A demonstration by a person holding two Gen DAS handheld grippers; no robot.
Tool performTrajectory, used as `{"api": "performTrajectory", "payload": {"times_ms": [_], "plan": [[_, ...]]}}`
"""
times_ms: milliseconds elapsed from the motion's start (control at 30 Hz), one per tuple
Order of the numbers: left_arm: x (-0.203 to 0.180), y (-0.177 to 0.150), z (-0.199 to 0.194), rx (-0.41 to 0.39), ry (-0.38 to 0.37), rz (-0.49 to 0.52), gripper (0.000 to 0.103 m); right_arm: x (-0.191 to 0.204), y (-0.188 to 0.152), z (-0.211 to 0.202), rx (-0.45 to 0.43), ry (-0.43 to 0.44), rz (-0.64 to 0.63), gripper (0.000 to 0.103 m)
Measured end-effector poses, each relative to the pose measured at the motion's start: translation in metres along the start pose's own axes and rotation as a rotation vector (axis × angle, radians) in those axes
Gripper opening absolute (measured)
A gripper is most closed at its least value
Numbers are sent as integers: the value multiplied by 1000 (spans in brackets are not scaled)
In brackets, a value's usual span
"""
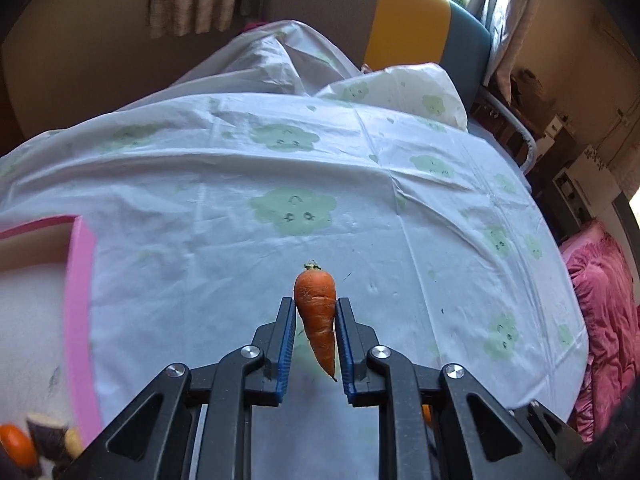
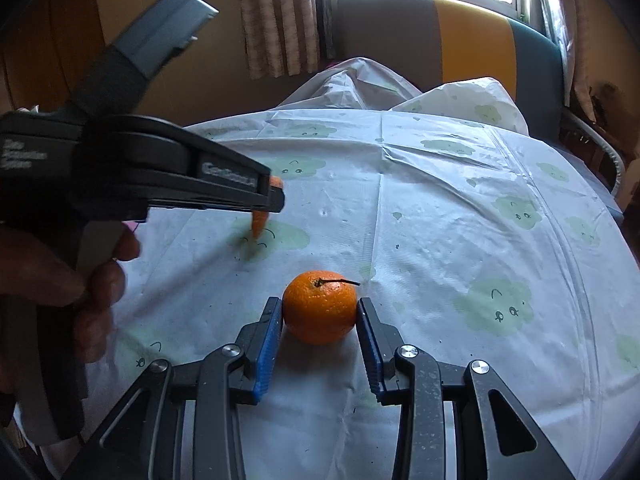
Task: Organize fruits
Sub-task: 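Grasp the carrot with the left gripper while the right gripper grasps the mandarin, then carry the carrot into the tray and open the left gripper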
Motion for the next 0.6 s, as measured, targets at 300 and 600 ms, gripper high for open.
{"api": "performTrajectory", "payload": {"times_ms": [300, 600], "plan": [[74, -19, -112, -173, 74, -58, 20, 39, 11, -7, -15, 49, -60, 37], [184, -67, -169, -258, 226, -188, 20, 98, 24, -23, -48, 97, -164, 37]]}}
Point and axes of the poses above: each gripper's, at about its wrist camera, not at the fingertips, and z roughly the way its jaws point, x to its left, y to its top, the point moved 8 cm from there along z, roughly the way its jaws point, and after that the axes turned 12 degrees about -z, right-handed, at the moved point
